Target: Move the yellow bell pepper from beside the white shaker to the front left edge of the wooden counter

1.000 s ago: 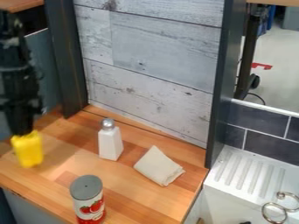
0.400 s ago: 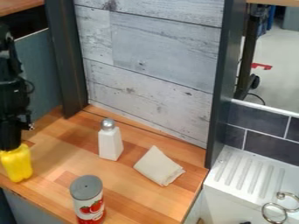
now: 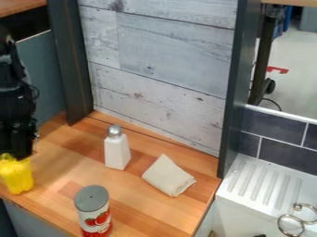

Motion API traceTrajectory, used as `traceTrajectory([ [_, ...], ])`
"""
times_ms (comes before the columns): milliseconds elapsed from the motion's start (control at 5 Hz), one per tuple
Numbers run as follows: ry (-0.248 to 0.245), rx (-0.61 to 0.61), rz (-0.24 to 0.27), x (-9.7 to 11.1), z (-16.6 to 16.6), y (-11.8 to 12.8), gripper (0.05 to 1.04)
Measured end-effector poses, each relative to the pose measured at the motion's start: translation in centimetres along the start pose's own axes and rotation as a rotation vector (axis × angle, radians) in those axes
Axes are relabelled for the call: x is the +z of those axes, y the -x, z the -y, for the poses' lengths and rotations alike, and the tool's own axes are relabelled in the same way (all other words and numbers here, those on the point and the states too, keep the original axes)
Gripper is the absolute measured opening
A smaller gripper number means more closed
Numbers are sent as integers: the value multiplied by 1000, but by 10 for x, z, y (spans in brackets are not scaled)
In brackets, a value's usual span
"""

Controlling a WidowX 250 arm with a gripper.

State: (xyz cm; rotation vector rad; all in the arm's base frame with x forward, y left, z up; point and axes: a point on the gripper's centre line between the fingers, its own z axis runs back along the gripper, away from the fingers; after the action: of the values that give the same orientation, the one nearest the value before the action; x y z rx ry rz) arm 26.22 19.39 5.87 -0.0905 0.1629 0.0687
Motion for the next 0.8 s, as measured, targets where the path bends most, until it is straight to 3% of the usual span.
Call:
traceTrajectory([
  [200,-1,-47,27,21,15,-3,922],
  [400,-23,-90,60,36,28,-9,1009],
  [600,-58,-178,107,54,57,-19,1004],
  [800,-70,-207,88,58,77,-18,1001],
])
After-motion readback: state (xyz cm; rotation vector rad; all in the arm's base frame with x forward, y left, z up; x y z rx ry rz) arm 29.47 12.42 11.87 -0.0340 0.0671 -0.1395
